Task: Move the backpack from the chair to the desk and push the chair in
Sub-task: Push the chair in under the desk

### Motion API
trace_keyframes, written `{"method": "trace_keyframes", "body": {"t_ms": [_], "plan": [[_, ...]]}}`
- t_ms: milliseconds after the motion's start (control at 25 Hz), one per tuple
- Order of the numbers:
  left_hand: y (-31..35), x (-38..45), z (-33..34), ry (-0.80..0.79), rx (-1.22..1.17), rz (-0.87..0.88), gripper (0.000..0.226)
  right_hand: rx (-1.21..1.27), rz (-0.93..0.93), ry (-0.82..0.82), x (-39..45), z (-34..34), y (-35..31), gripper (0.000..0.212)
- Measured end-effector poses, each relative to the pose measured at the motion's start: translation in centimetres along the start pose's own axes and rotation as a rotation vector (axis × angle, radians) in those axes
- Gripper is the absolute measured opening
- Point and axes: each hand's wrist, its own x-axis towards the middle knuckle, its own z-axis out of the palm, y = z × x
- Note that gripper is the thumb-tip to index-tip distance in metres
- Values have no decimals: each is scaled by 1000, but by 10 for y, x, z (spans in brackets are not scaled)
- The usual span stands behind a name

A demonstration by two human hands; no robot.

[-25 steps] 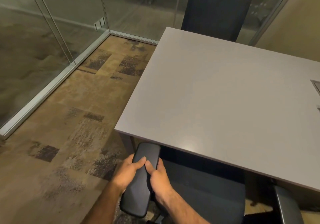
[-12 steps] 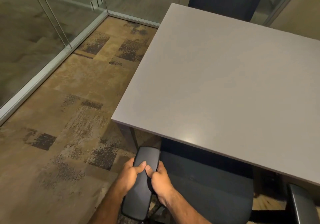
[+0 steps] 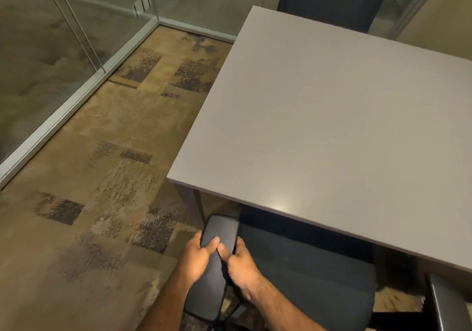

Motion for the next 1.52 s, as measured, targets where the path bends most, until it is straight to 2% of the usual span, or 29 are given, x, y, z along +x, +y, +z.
{"method": "trace_keyframes", "body": {"t_ms": [160, 240, 400, 600, 840, 960, 1120, 1240, 1360, 1520], "plan": [[9, -14, -2, -29, 310, 11, 67, -246, -94, 58, -23, -27, -13, 68], [22, -26, -3, -40, 507, 74, 83, -459, -165, 121, -39, -48, -20, 75], [61, -64, 6, -25, 891, 347, 92, -896, -364, 207, -89, -93, -41, 86], [120, -129, 25, 25, 1122, 566, 108, -1246, -503, 316, -165, -144, -63, 110], [175, -221, 40, 66, 1201, 702, 112, -1293, -528, 422, -264, -189, -71, 116], [186, -278, 41, 105, 1183, 756, 111, -1275, -565, 456, -319, -204, -61, 111], [169, -355, 49, 128, 1151, 826, 111, -1261, -603, 493, -386, -212, -29, 110], [147, -405, 61, 132, 1159, 883, 112, -1244, -628, 514, -427, -214, -11, 118], [132, -444, 67, 138, 1166, 923, 111, -1217, -640, 545, -460, -216, 1, 123], [108, -475, 68, 127, 1166, 963, 110, -1228, -656, 616, -491, -215, 25, 118]]}}
